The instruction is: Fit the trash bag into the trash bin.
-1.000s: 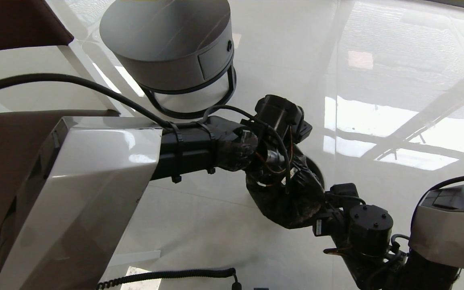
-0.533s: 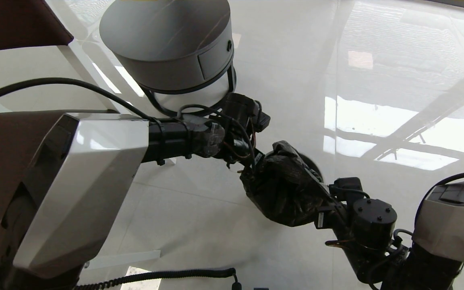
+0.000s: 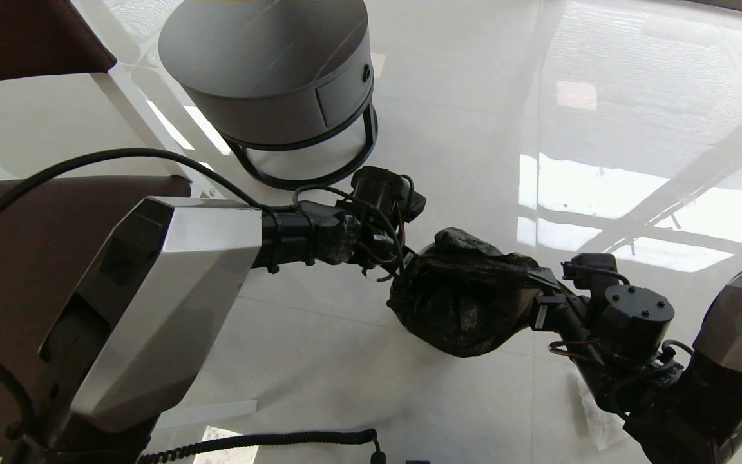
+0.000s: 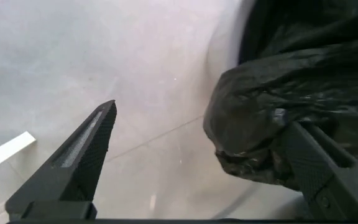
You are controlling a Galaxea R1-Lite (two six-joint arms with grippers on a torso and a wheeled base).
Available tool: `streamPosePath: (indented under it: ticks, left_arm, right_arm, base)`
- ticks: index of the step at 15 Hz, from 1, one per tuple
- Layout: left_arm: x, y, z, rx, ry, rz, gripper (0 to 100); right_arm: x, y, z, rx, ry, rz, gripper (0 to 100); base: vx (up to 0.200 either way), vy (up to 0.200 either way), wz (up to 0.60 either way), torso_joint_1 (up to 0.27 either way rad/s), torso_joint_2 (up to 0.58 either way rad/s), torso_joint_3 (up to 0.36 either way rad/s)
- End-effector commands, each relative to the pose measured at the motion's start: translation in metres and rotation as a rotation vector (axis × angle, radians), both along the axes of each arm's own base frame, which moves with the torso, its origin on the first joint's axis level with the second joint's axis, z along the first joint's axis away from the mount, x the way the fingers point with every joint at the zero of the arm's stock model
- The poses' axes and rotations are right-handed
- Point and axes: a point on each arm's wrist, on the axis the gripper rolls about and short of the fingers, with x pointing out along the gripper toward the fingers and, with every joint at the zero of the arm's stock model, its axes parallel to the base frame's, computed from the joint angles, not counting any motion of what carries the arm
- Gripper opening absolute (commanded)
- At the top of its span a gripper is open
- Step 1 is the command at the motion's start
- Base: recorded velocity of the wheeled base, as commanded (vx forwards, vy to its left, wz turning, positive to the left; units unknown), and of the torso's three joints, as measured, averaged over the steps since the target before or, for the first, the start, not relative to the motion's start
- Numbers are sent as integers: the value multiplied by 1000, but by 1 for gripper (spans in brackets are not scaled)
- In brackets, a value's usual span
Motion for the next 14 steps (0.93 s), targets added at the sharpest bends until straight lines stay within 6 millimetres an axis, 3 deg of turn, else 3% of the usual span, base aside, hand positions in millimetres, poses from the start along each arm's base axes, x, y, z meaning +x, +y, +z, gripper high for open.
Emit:
streamPosePath:
  ticks: [1,2,3,4,6,7,9,12,14]
  left_arm:
    - [0,-2,1,2,-15,3,100]
    - [-6,-3,14,-11,-41,-2,100]
    - [-25,-18,29,-24,-59,-48,100]
    - [-57,-41,43,-19,-48,-127,100]
    - [-122,-83,47,51,18,-272,100]
    - [-125,-87,43,67,32,-279,100]
    - [-112,-90,16,110,78,-261,100]
    - [-79,-81,-29,172,150,-201,100]
    - [-76,-77,-28,173,147,-190,100]
  right_arm:
    - [2,-4,3,6,-9,-11,0]
    - [2,-3,2,5,-8,-9,0]
    - [2,-3,1,3,-4,-9,0]
    - [2,-3,0,2,-3,-9,0]
    - [3,-3,-1,2,1,-7,0]
    - [2,-2,-1,2,1,-7,0]
    - [3,-2,-1,3,-1,-7,0]
    - [3,-3,0,3,-4,-9,0]
    - [2,-3,0,2,-1,-9,0]
  base:
    - [0,0,0,0,0,0]
    - [0,0,0,0,0,0]
    - [0,0,0,0,0,0]
    - [0,0,0,0,0,0]
    - [0,0,0,0,0,0]
    - [0,0,0,0,0,0]
    - [0,0,0,0,0,0]
    - [0,0,0,0,0,0]
    - [0,0,0,0,0,0]
